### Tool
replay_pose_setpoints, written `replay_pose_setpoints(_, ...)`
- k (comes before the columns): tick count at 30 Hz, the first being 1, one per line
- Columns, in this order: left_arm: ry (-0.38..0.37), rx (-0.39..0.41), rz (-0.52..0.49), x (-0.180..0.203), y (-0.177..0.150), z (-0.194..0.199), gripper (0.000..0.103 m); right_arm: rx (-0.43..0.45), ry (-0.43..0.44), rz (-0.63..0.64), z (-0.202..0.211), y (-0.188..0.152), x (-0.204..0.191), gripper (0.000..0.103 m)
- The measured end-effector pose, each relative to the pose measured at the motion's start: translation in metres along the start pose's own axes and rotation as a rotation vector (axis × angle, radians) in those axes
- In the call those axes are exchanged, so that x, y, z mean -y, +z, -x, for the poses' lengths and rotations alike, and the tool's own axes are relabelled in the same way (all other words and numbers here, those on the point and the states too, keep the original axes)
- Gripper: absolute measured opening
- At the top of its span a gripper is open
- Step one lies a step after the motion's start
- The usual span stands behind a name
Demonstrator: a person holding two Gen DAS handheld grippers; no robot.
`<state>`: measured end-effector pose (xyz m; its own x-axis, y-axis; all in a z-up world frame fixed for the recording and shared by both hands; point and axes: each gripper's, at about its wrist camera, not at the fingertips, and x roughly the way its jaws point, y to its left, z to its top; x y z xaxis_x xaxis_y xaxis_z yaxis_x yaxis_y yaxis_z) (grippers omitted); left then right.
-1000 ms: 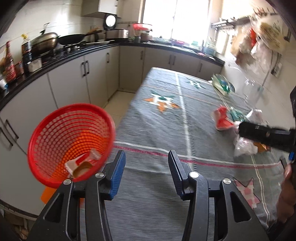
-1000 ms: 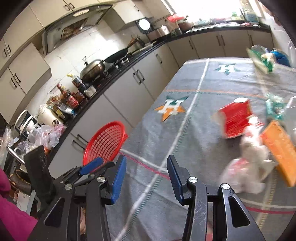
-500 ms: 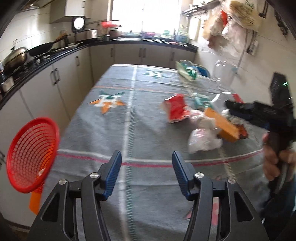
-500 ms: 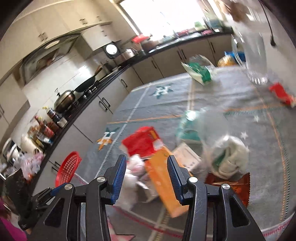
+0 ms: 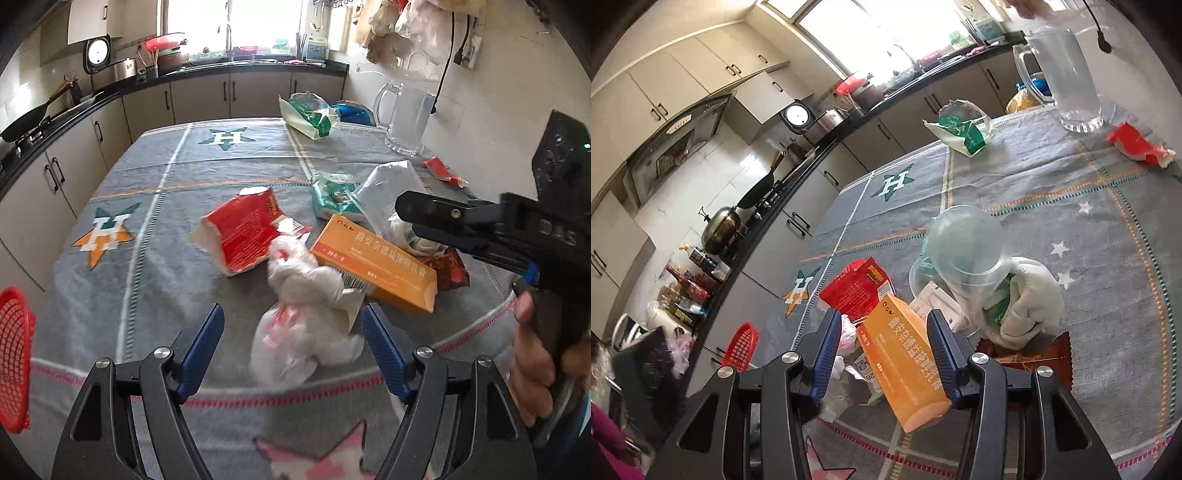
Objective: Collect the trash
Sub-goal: 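Grasp the white plastic bag with the left gripper while the right grasps the orange box, then lift the white plastic bag in the left gripper while the right lifts the orange box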
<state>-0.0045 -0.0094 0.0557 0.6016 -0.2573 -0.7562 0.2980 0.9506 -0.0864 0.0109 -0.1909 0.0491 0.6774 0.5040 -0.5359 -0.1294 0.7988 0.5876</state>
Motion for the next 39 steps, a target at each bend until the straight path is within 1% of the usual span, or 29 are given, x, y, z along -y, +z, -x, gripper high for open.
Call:
replay_pose_setpoints(1, -0.005, -0.006, -0.006, 0.002, 0.001, -0.007, 0.076, 0.000, -0.002, -0.001, 0.000, 0.000, 0.001, 0.053)
replay_pose_setpoints(3, -0.001, -0.017, -0.001, 0.000, 0.001, -0.017, 0.063, -0.002, -0.001, 0.000, 0.000, 0.001, 0.001, 0.054)
replay_pose_setpoints(4, -0.008, -0.027, 0.005, -0.003, 0.001, -0.022, 0.051, -0.004, -0.001, 0.000, -0.001, 0.001, 0.001, 0.054)
replay_pose_setpoints(5, -0.016, -0.036, 0.015, -0.006, 0.000, -0.026, 0.044, -0.006, -0.002, 0.000, -0.001, 0.000, 0.001, 0.054)
replay_pose_setpoints(7, -0.037, -0.030, 0.043, -0.016, -0.002, -0.027, 0.039, -0.014, -0.008, 0.002, -0.004, 0.000, 0.001, 0.054)
replay_pose_setpoints(9, -0.048, -0.016, 0.064, -0.025, -0.005, -0.023, 0.039, -0.024, -0.021, 0.006, -0.008, -0.001, 0.000, 0.054)
replay_pose_setpoints(10, -0.059, 0.013, 0.079, -0.031, -0.008, -0.017, 0.039, -0.028, -0.030, 0.010, -0.009, -0.001, 0.000, 0.055)
replay_pose_setpoints(11, -0.062, 0.031, 0.082, -0.035, -0.010, -0.013, 0.039, -0.032, -0.035, 0.014, -0.010, -0.002, 0.001, 0.060)
replay_pose_setpoints(12, -0.052, 0.061, 0.083, -0.040, -0.013, -0.007, 0.039, -0.040, -0.042, 0.022, -0.012, -0.003, -0.001, 0.064)
replay_pose_setpoints(15, -0.019, 0.129, 0.099, -0.052, -0.021, 0.002, 0.039, -0.073, -0.077, 0.071, -0.022, -0.007, -0.007, 0.065)
replay_pose_setpoints(18, -0.044, 0.123, 0.132, -0.060, -0.022, -0.001, 0.039, -0.085, -0.161, 0.159, -0.030, -0.013, -0.018, 0.065)
replay_pose_setpoints(21, -0.045, 0.131, 0.126, -0.060, -0.022, 0.001, 0.039, -0.107, -0.232, 0.226, -0.039, -0.020, -0.022, 0.065)
replay_pose_setpoints(24, -0.043, 0.147, 0.118, -0.059, -0.023, 0.005, 0.039, -0.114, -0.259, 0.294, -0.044, -0.026, -0.029, 0.065)
replay_pose_setpoints(27, -0.045, 0.144, 0.123, -0.060, -0.023, 0.004, 0.039, -0.120, -0.296, 0.361, -0.049, -0.032, -0.036, 0.065)
replay_pose_setpoints(29, -0.045, 0.144, 0.126, -0.060, -0.023, 0.004, 0.039, -0.139, -0.313, 0.397, -0.053, -0.036, -0.040, 0.065)
replay_pose_setpoints(31, -0.043, 0.145, 0.126, -0.060, -0.023, 0.004, 0.039, -0.142, -0.347, 0.433, -0.056, -0.042, -0.044, 0.057)
replay_pose_setpoints(32, -0.044, 0.146, 0.126, -0.060, -0.023, 0.005, 0.039, -0.139, -0.354, 0.437, -0.057, -0.042, -0.045, 0.056)
replay_pose_setpoints(35, -0.044, 0.149, 0.125, -0.061, -0.023, 0.005, 0.039, -0.123, -0.336, 0.436, -0.054, -0.041, -0.045, 0.056)
replay_pose_setpoints(39, -0.040, 0.164, 0.120, -0.060, -0.023, 0.007, 0.039, -0.060, -0.275, 0.393, -0.039, -0.034, -0.046, 0.055)
